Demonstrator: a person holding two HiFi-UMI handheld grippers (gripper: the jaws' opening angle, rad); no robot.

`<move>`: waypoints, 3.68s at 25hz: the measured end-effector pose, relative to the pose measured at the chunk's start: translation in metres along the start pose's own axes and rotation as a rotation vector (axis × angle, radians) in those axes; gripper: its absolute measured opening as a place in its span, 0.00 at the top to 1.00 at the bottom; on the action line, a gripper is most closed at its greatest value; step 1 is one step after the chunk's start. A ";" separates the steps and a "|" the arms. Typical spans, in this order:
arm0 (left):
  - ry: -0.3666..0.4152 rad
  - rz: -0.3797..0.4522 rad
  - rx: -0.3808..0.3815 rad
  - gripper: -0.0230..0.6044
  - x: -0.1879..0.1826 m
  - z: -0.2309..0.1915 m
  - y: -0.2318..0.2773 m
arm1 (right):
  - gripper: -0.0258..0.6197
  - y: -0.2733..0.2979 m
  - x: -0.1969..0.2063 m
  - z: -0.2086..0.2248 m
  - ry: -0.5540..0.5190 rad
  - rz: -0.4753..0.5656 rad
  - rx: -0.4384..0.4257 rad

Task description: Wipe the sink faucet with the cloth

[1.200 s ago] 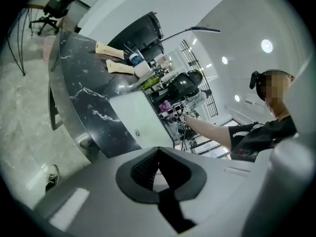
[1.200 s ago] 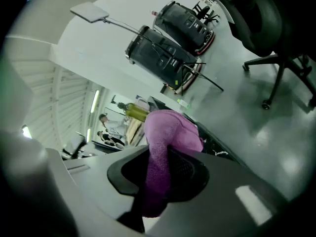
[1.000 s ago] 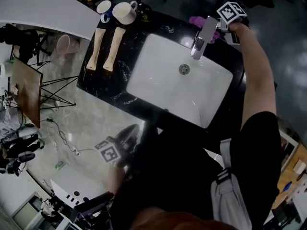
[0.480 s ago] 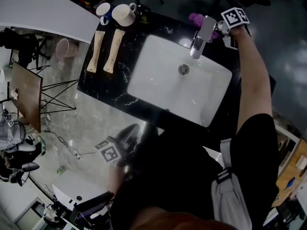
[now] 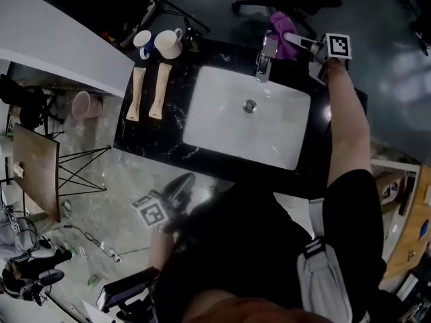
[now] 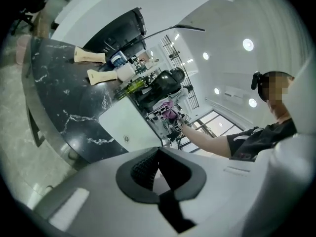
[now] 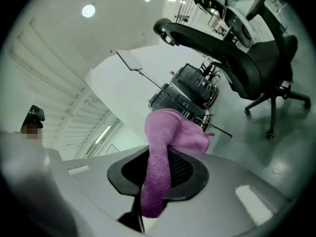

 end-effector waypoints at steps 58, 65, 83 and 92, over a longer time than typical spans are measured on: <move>0.251 -0.094 0.217 0.83 -0.008 0.076 0.053 | 0.94 0.015 0.330 -0.399 -0.551 0.156 0.765; 0.338 -0.083 0.253 0.83 -0.006 0.106 0.072 | 0.94 -0.056 0.321 -0.375 -0.331 0.266 0.617; 0.519 -0.027 0.246 0.83 -0.100 0.170 0.143 | 0.94 -0.151 0.337 -0.327 -0.197 0.260 0.638; 0.500 -0.046 0.299 0.83 -0.193 0.181 0.247 | 0.94 -0.171 0.322 -0.309 -0.133 0.374 0.876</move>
Point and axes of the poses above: the fingertips, and each gripper's own axes: y forward along the fingers, z to its right, x out of its underside, the point moved 6 cm from there along -y, backward along the fingers, and after that the axes turned 9 degrees about -y, right-handed, at the moved point
